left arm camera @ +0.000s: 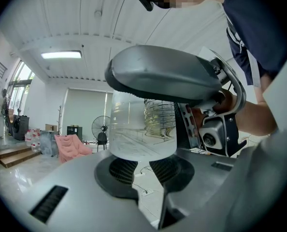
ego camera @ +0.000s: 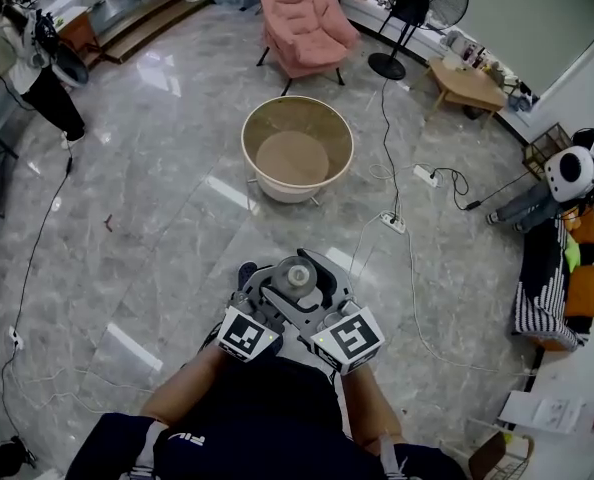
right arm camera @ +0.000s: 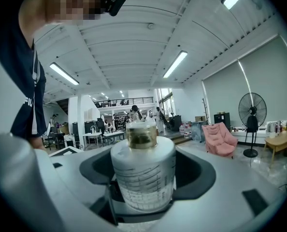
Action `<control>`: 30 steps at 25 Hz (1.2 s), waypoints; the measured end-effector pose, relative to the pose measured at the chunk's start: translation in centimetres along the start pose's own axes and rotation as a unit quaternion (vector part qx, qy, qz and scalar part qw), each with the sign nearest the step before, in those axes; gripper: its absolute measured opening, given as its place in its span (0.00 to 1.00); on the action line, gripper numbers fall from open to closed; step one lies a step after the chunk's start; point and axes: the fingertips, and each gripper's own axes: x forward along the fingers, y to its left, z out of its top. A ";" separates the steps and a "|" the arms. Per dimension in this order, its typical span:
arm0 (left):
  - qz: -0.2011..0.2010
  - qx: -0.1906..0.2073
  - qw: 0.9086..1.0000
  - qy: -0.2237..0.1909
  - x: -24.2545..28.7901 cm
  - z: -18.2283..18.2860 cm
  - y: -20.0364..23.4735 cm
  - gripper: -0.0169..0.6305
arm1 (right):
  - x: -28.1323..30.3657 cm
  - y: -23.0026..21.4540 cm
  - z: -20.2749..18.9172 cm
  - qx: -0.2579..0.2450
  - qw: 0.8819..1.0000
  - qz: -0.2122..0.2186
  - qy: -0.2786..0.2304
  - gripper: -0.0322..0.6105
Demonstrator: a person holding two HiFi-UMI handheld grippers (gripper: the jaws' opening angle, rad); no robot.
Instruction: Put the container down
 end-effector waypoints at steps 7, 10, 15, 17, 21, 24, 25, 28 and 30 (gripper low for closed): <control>-0.017 0.004 1.000 -0.014 4.0 -0.2 2.5 0.16 | 1.6 -4.7 0.6 -0.001 1.000 -0.021 -0.007 0.60; -0.024 0.010 0.999 -0.032 6.0 0.3 3.9 0.16 | 2.5 -7.3 1.2 0.000 0.999 -0.032 -0.009 0.60; -0.029 0.011 0.999 -0.019 9.1 0.4 6.9 0.16 | 4.5 -11.4 2.5 0.001 0.999 -0.039 -0.008 0.60; -0.023 0.002 1.000 -0.020 10.2 0.4 8.2 0.16 | 5.2 -12.7 3.1 -0.003 0.999 -0.036 -0.008 0.60; 0.012 -0.003 1.000 -0.016 11.5 -0.7 11.7 0.16 | 7.0 -15.4 3.5 -0.002 0.999 -0.035 -0.006 0.60; 0.061 -0.013 0.998 -0.002 11.1 -1.6 16.0 0.16 | 8.3 -17.7 3.4 0.006 0.999 -0.044 -0.002 0.60; 0.076 -0.022 0.997 -0.005 10.8 -1.7 17.4 0.16 | 8.6 -18.5 3.4 0.011 0.999 -0.049 -0.002 0.60; 0.118 -0.036 0.992 -0.021 10.1 -1.0 21.6 0.14 | 9.3 -20.9 3.9 0.025 0.997 -0.067 -0.008 0.60; 0.137 -0.042 0.989 -0.027 10.0 -0.2 24.4 0.12 | 9.8 -22.5 4.3 0.026 0.996 -0.081 -0.013 0.60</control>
